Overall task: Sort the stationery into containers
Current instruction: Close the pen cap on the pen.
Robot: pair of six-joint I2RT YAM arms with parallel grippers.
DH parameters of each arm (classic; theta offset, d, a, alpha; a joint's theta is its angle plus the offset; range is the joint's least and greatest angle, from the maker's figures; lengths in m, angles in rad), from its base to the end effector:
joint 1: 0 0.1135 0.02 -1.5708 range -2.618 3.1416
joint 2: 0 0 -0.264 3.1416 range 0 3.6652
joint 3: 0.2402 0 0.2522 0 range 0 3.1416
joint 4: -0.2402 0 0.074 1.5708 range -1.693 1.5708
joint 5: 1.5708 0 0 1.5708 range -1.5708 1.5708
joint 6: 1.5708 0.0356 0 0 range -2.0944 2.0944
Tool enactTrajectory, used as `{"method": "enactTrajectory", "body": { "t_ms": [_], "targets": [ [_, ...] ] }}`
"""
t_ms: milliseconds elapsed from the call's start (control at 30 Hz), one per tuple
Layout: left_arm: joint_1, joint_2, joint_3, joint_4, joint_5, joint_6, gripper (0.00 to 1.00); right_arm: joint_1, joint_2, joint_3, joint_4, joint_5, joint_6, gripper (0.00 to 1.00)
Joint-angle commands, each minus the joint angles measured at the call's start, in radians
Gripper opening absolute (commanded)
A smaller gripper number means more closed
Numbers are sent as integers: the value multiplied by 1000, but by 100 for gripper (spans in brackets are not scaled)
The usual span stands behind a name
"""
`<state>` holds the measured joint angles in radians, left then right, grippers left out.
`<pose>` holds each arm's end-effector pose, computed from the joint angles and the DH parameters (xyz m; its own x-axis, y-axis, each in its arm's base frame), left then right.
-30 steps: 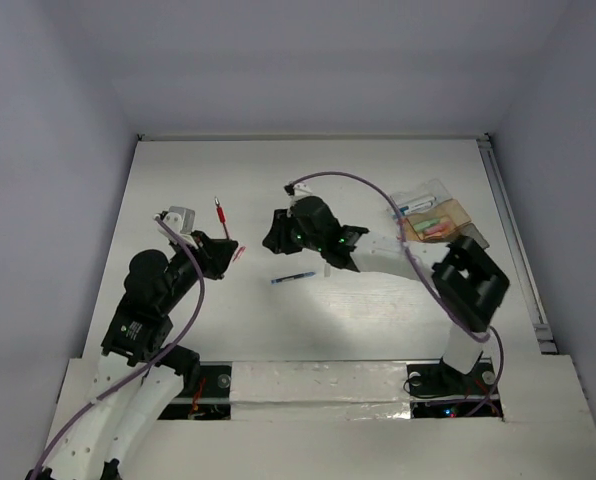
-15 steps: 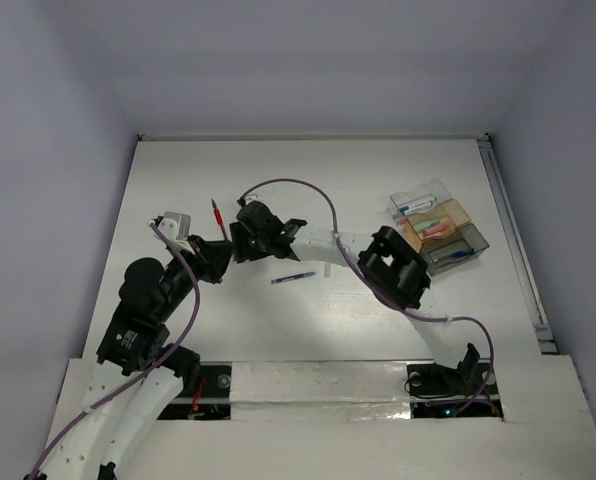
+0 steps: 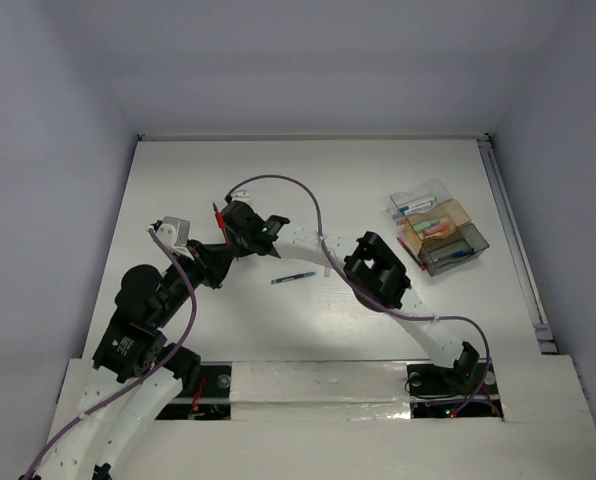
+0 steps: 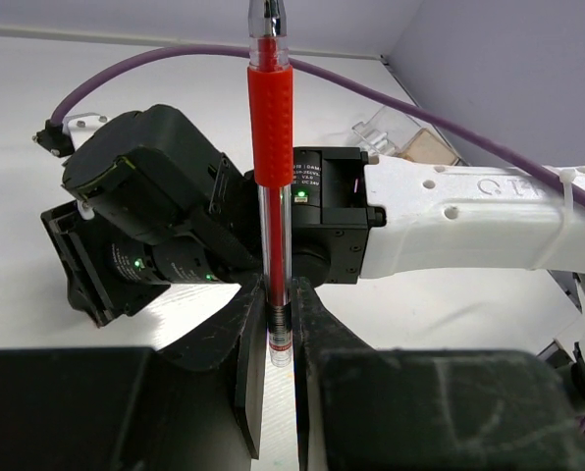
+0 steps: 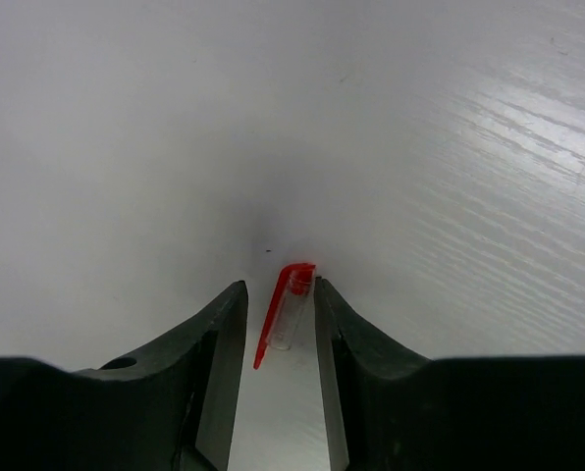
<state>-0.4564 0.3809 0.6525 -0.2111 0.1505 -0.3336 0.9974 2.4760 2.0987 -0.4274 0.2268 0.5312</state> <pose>0.0908 -0.0505 0.3418 -0.1354 -0.2942 -0.9461 0.5564 0.7675 -0.3183 0.3066 0.4601 0.1637 -0.7089 -0.1878 -0.6799 -0.4348 0.8753 0.2115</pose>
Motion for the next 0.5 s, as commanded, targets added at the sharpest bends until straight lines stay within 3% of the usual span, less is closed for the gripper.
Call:
{"method": "enactTrajectory", "body": {
  "t_ms": [0,67,267,467],
  "targets": [
    [-5,-13,35,26,-12,8,0,12,60,38,-140,106,-49,37],
    [-5,-14,35,27,-12,8,0,12,69,57,-178,147,-79,29],
    [-5,-10,33,27,-15,7,0,12,40,17,-237,284,-145,20],
    [-5,1,32,32,-11,7,0,12,-38,-115,-194,315,-187,20]
  ]
}}
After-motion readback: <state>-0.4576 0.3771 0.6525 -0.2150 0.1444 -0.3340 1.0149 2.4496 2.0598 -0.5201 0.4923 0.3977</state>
